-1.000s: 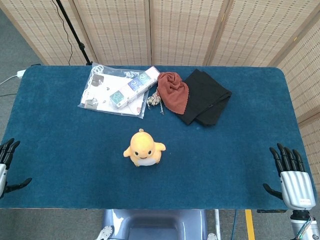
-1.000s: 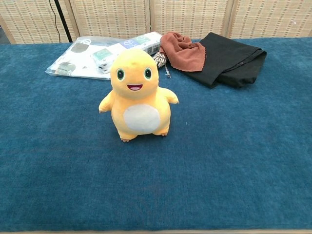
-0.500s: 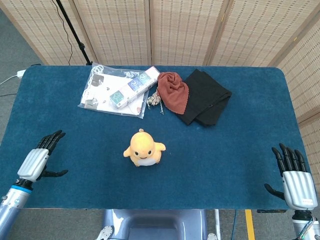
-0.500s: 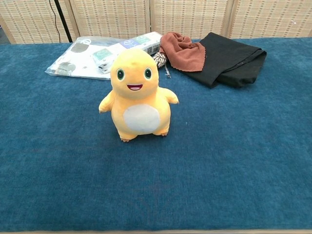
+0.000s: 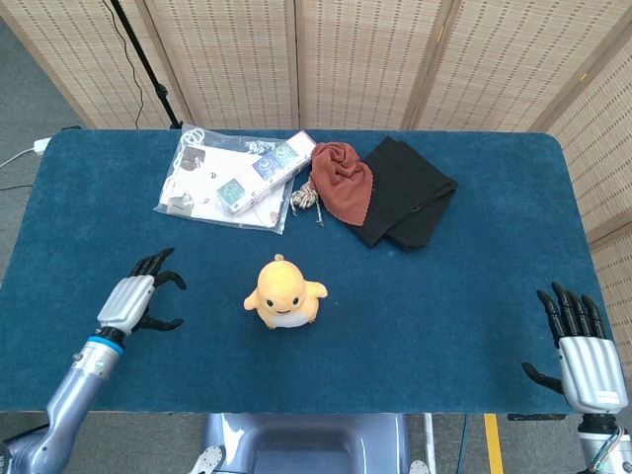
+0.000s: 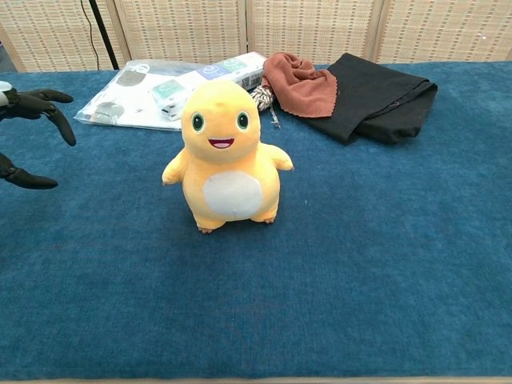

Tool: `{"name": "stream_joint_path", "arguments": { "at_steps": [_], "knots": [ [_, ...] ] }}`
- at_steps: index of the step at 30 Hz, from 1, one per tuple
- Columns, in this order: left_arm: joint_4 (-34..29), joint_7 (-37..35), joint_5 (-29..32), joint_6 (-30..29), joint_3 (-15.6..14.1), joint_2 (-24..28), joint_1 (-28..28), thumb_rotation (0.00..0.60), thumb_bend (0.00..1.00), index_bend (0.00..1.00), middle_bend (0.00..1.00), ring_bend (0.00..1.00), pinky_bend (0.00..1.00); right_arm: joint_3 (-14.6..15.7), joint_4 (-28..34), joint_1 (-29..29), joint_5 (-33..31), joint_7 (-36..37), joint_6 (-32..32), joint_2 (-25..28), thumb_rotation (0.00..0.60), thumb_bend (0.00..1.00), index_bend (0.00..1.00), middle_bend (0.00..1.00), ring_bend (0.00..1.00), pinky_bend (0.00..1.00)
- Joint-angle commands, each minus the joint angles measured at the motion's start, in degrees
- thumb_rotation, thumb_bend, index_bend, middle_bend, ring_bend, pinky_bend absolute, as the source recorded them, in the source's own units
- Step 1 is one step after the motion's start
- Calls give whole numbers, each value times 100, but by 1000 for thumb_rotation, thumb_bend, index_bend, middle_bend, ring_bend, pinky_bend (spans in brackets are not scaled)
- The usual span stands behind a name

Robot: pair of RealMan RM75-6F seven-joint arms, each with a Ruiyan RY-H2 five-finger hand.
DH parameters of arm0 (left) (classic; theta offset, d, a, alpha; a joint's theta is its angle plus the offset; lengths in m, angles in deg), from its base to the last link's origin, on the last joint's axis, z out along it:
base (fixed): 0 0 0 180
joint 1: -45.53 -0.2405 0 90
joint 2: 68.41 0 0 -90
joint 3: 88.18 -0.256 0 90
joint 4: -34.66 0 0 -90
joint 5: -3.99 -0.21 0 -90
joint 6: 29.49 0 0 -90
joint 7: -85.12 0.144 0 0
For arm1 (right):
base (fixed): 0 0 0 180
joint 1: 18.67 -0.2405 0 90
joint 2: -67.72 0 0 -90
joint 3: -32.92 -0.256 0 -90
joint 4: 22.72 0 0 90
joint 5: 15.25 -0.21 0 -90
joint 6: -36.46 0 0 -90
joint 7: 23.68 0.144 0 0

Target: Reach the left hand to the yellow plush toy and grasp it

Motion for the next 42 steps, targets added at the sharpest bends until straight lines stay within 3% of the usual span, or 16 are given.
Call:
{"name": "stream_joint_path", "arguments": {
  "at_steps": [1,7,17,28,42],
  "knots": [
    [-170,664,683,77,167,-363,371,600,181,436,0,0,0,-5,10,-3,-13,24,9,16,600,0,0,0,0,0],
    [-327,1303,1344,-50,193,-730,701,600,229,442,0,0,0,-20,25,-5,-40,146,18,73,600,0,0,0,0,0],
    [-173,1743,1855,-286,214,-1195,1012,600,234,449,0,0,0,-20,55,-11,-55,261,45,134,600,0,0,0,0,0],
    [288,1657,2003,-253,272,-1637,1221,600,234,449,0,0,0,-9,79,-25,-95,297,107,161,600,0,0,0,0,0],
    [330,1594,2022,-316,286,-1841,1333,600,236,464,0,0,0,-7,105,-25,-135,343,129,195,600,0,0,0,0,0]
  ]
}}
